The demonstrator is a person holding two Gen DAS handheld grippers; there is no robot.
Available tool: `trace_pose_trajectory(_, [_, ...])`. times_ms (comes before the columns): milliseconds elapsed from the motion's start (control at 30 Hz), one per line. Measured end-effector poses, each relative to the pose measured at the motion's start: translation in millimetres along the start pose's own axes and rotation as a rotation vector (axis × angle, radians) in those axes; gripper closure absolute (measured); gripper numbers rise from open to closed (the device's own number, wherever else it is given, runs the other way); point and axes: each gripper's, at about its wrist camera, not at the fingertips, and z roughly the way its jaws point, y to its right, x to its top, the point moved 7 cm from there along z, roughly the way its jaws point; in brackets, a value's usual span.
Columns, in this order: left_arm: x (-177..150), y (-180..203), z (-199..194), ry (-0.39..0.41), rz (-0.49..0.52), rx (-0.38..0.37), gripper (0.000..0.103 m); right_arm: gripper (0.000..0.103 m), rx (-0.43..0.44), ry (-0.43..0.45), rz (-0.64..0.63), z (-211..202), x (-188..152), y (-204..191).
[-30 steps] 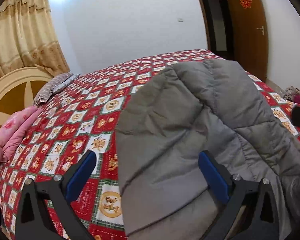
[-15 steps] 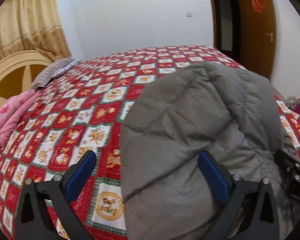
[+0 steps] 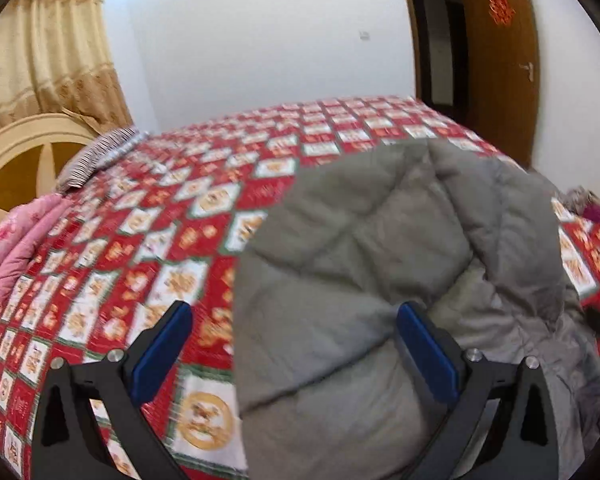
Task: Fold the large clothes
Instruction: 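Grasp the grey jacket bundle with the right gripper while the left gripper grasps it, then lift the grey jacket bundle with both grippers and carry it toward the headboard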
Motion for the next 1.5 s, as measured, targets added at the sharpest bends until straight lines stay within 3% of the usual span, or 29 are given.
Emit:
trace_pose_trajectory(67, [3, -3, 6, -0.023, -0.002, 0.023, 0.0, 0.001, -0.001, 0.077, -0.01, -34, 24, -10])
trace_pose_trajectory(167, [0, -1, 15, -0.06, -0.018, 0.019, 0.0, 0.002, 0.073, 0.135, -0.004, -64, 50, -37])
trace_pose_trajectory(267, [-5, 2, 18, -0.069, -0.013, 0.019, 0.0, 0.021, 0.169, 0.084, 0.029, -57, 60, -70])
trace_pose_trajectory(367, [-7, 1, 18, -0.072, -0.02, 0.002, 0.0, 0.027, 0.147, 0.016, 0.039, -23, 53, -78])
trace_pose_trajectory(533, [-10, 5, 27, -0.087, -0.032, -0.048, 0.0, 0.028, 0.05, -0.032, 0.029, 23, 22, -57])
trace_pose_trajectory(867, [-19, 28, 51, -0.131, -0.04, -0.094, 0.0, 0.028, 0.07, -0.002, 0.036, 48, 5, -34])
trace_pose_trajectory(1500, [-27, 42, 68, -0.165, -0.025, -0.076, 0.0, 0.027, 0.118, -0.037, 0.065, 77, -9, -23])
